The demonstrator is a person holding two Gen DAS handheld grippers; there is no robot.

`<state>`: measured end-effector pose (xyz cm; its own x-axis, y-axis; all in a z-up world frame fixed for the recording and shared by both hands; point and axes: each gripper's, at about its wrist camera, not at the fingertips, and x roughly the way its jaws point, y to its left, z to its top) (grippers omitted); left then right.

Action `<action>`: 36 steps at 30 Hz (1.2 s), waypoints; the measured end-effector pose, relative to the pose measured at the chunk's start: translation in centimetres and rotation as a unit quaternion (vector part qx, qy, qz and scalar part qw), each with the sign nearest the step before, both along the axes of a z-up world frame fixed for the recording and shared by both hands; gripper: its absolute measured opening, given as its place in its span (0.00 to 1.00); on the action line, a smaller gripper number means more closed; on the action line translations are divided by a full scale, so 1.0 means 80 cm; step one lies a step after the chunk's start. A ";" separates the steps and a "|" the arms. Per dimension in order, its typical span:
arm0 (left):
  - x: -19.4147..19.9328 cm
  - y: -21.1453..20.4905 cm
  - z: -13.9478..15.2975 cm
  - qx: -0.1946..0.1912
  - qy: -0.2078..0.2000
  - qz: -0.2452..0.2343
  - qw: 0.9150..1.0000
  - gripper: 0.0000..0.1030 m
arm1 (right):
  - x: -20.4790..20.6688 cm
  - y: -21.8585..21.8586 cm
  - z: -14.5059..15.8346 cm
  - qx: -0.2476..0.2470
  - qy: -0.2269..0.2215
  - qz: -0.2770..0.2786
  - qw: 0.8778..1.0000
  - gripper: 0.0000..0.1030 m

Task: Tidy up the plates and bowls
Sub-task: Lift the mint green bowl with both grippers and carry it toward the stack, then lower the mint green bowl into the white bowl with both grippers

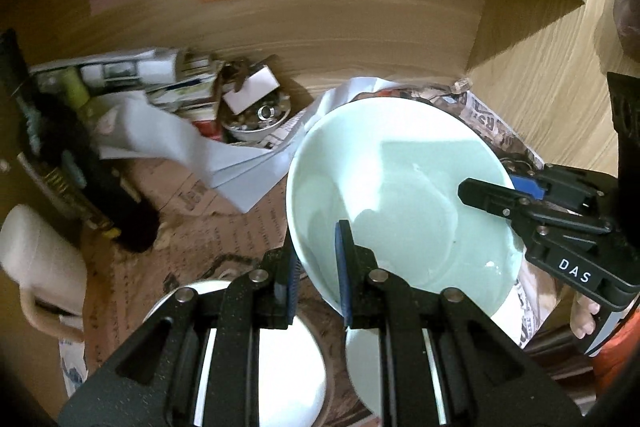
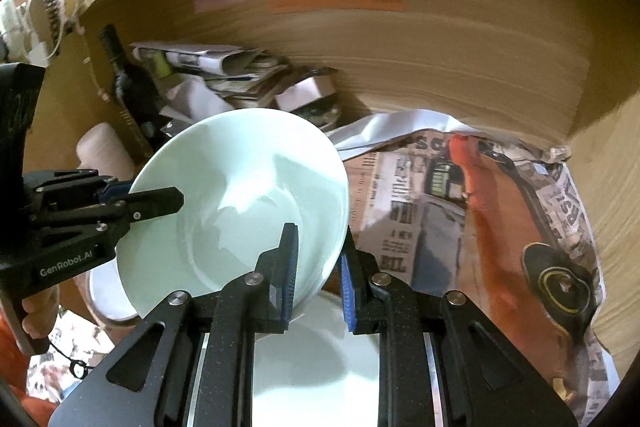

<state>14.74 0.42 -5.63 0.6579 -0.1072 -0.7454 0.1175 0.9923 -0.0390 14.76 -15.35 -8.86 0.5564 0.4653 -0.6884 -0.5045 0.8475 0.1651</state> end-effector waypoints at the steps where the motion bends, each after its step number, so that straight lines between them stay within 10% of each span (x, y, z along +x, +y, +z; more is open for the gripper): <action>1: -0.004 0.002 0.000 0.000 -0.002 0.003 1.000 0.15 | -0.003 0.004 0.001 0.001 -0.001 0.004 1.000 0.17; 36: -0.118 0.125 -0.039 -0.015 0.003 0.120 0.993 0.15 | -0.062 0.143 -0.035 -0.012 0.034 0.127 0.991 0.17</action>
